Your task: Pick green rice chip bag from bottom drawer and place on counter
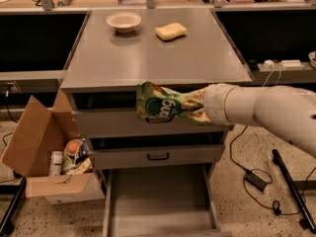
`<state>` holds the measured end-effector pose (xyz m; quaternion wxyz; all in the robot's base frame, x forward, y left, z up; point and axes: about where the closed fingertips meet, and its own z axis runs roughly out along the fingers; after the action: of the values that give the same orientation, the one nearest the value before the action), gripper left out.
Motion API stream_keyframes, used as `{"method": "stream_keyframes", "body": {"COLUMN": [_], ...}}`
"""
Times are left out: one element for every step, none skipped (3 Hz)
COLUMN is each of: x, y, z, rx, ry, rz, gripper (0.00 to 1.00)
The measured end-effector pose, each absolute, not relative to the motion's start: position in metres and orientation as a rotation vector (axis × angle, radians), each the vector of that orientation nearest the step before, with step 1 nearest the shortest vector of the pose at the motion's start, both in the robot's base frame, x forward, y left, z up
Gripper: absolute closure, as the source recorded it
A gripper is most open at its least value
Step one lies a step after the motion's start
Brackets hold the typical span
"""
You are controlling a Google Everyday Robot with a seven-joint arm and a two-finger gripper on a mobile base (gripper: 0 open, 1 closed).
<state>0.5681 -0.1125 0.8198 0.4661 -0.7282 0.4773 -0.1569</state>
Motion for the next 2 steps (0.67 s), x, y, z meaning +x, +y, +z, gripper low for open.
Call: {"method": "stream_keyframes", "body": {"x": [0.5699, 0.5731], "y": [-0.1173, -0.1178], "z": [0.8704, 0.8742], "rx": [-1.800, -1.794], "ry": [1.163, 1.161], "rz": [-0.518, -0.524], "gripper": [1.00, 1.00]}}
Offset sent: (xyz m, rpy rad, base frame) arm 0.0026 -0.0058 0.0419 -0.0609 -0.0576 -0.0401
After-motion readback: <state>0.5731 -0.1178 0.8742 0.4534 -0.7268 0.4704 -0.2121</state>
